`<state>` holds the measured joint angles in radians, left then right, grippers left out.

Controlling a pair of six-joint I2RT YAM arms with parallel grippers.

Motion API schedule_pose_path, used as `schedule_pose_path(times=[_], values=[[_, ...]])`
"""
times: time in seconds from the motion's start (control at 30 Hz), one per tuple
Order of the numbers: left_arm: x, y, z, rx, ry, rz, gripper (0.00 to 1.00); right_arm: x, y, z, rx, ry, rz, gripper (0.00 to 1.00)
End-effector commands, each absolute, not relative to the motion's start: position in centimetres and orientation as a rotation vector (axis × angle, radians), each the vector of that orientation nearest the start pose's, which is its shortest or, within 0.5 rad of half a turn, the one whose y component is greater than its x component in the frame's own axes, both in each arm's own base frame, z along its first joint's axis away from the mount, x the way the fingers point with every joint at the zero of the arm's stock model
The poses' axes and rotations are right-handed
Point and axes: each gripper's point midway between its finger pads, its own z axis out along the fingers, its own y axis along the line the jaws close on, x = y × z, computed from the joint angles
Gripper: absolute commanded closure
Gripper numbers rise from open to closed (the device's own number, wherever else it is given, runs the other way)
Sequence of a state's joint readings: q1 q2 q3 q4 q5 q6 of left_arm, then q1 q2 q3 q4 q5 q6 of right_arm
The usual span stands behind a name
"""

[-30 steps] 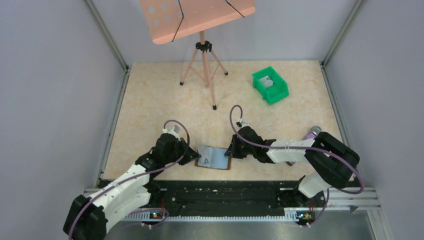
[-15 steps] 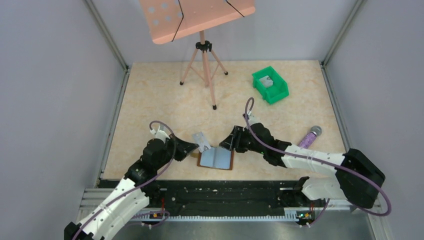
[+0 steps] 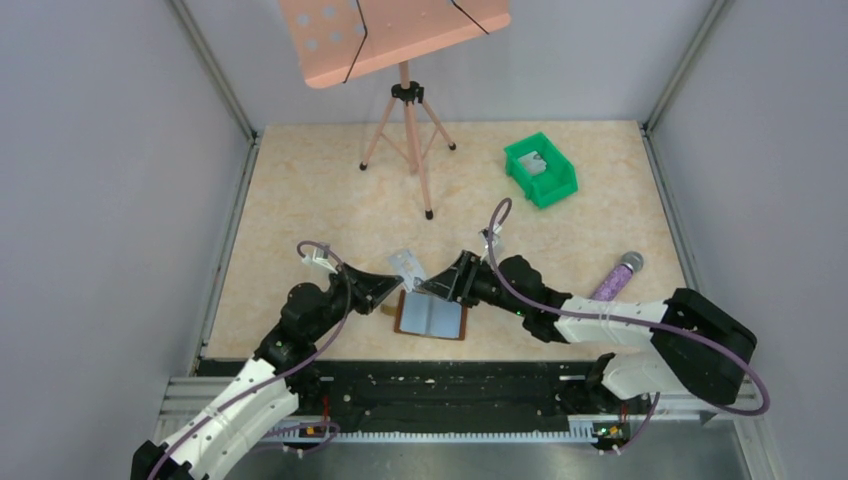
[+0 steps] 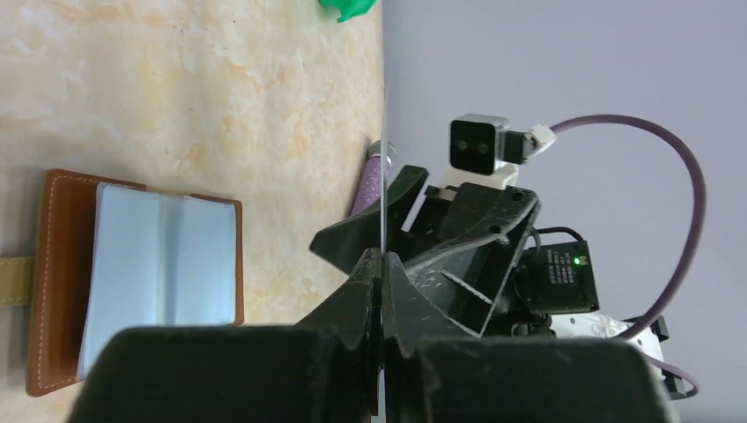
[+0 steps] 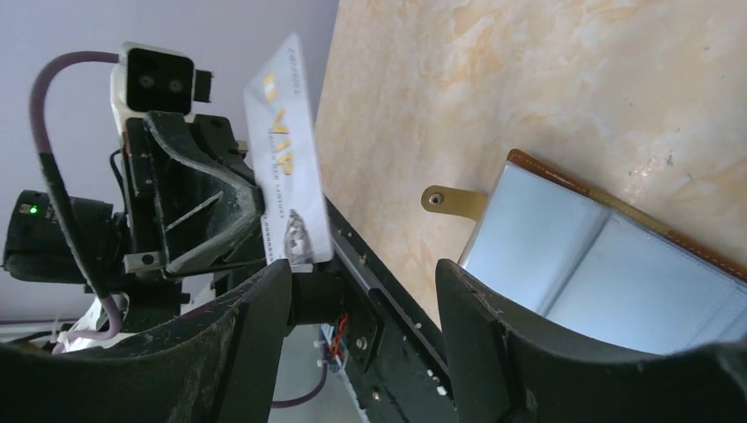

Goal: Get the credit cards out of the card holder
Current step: Place the credit card in the storage box.

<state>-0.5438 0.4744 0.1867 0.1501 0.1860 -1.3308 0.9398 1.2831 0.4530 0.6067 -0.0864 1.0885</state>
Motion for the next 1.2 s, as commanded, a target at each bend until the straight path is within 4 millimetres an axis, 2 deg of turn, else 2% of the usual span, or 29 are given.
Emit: schedule_pose_path(times=[0.0,0.27,0.47,0.57,0.63,0.67,0.7,0.77,0.83,0.9,1.03,1.17], values=[[19.6,-20.7,19.8,-0.555,1.784,-1.57,1.0,18.7,37.2,18.8,0.038,1.965,1.62,0.41],[19.3,-21.0,19.0,-0.527,1.807,-1.573,1.0,18.8,38.9,20.5,-0.013,1.878,1.726,0.61],[19.2,-20.9,18.7,-0.528,1.794,-1.578,1.0,18.6,39.2,20.7,-0.017,1.845,1.782,0.74],[19.1,-20.8,18.5,-0.53,1.789,-1.576,1.0,18.6,39.3,20.6,-0.014,1.84,1.796,0.86],[19.1,-20.7,18.3,-0.533,1.79,-1.57,1.0,18.7,39.3,20.8,-0.018,1.829,1.804,0.99],[19.2,-20.5,18.2,-0.541,1.791,-1.557,0.99,18.8,39.1,20.8,-0.017,1.828,1.805,1.0],[19.3,-20.4,18.2,-0.541,1.793,-1.544,0.95,18.9,38.7,20.8,-0.016,1.824,1.806,1.0],[19.4,-20.2,18.3,-0.527,1.793,-1.508,0.78,19.3,37.5,21.0,-0.02,1.811,1.809,1.0],[19.4,-20.0,18.7,-0.485,1.803,-1.465,0.51,19.4,36.0,20.9,-0.047,1.812,1.806,1.0],[19.3,-19.8,18.8,-0.417,1.831,-1.4,0.39,19.2,35.0,20.7,-0.111,1.834,1.79,1.0],[19.0,-20.2,19.6,-0.29,1.893,-1.325,0.32,17.4,33.9,19.7,-0.316,1.914,1.762,1.0],[18.8,-21.2,20.8,-0.162,1.927,-1.326,0.31,14.7,33.2,20.2,-0.495,1.912,1.802,1.0]])
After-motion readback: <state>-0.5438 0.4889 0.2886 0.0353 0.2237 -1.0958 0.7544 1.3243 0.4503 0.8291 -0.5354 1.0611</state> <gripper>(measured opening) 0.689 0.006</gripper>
